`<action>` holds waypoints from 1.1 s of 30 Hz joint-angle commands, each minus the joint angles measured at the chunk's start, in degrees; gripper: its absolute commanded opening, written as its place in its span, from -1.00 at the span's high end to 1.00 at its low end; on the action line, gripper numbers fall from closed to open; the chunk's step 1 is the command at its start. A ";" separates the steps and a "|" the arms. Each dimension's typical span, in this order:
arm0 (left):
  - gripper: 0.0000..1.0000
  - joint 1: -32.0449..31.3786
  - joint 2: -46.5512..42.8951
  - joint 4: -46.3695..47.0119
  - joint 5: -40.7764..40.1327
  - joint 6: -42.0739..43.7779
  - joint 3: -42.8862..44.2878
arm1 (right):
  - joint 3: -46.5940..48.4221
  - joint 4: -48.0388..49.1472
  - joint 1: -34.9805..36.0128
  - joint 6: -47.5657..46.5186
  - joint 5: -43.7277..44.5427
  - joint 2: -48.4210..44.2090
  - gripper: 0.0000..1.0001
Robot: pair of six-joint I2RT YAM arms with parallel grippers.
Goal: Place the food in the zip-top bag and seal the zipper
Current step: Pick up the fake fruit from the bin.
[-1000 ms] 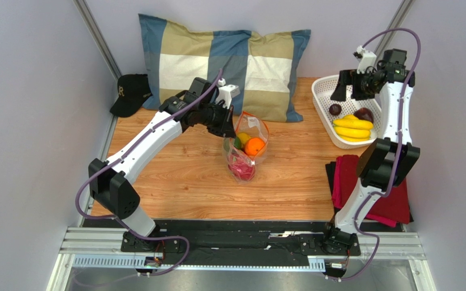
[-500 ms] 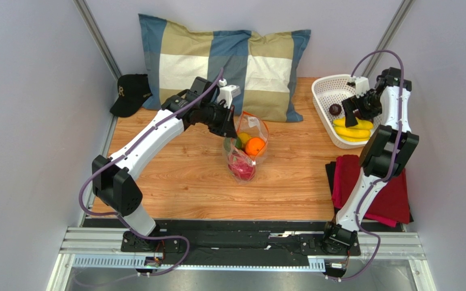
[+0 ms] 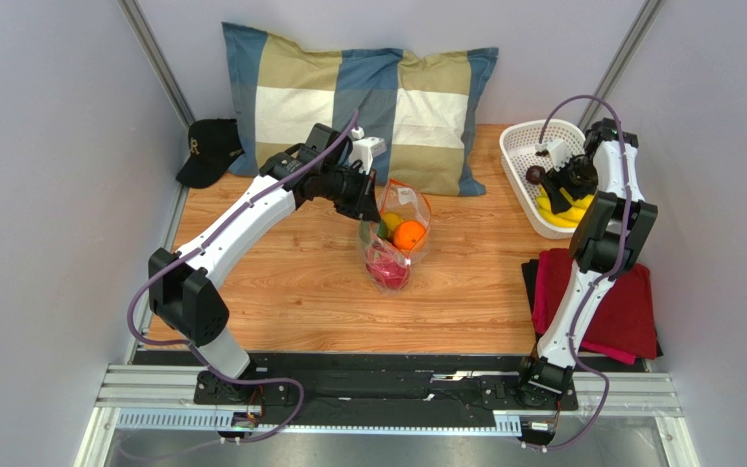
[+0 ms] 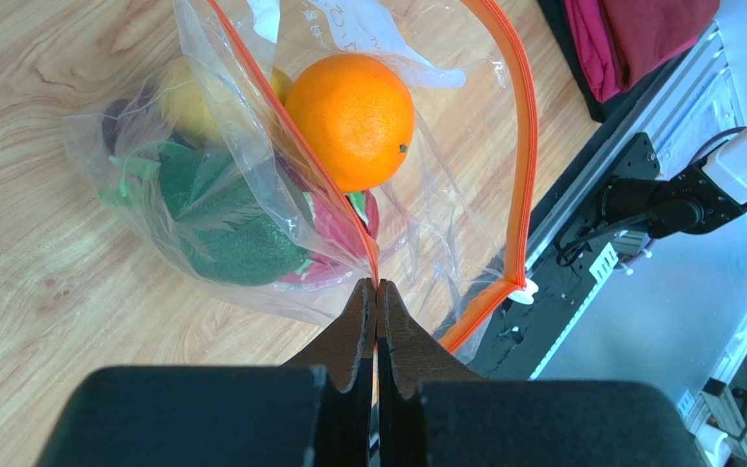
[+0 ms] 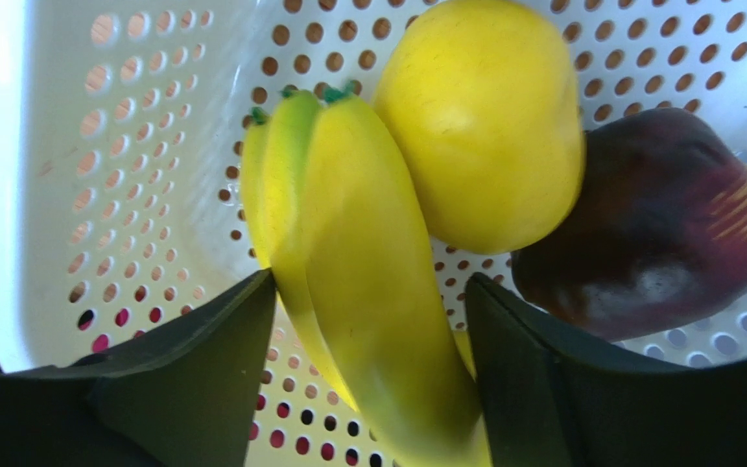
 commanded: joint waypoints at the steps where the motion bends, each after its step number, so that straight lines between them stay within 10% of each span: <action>1: 1.00 0.01 0.25 0.19 0.60 0.51 1.83 | 2.65 -2.08 -0.05 -3.04 -0.85 0.56 -0.26; 12: 1.00 0.01 0.16 0.10 0.25 0.60 2.01 | 6.51 2.40 -1.72 6.96 -7.88 -4.36 1.00; 26: 1.00 0.10 0.33 0.01 1.48 0.07 1.92 | 9.96 1.78 -7.17 47.81 -38.79 -12.69 1.00; 33: 1.00 0.63 0.42 0.63 2.62 -1.16 1.22 | -18.49 52.98 -1.04 102.46 -50.96 -30.77 1.00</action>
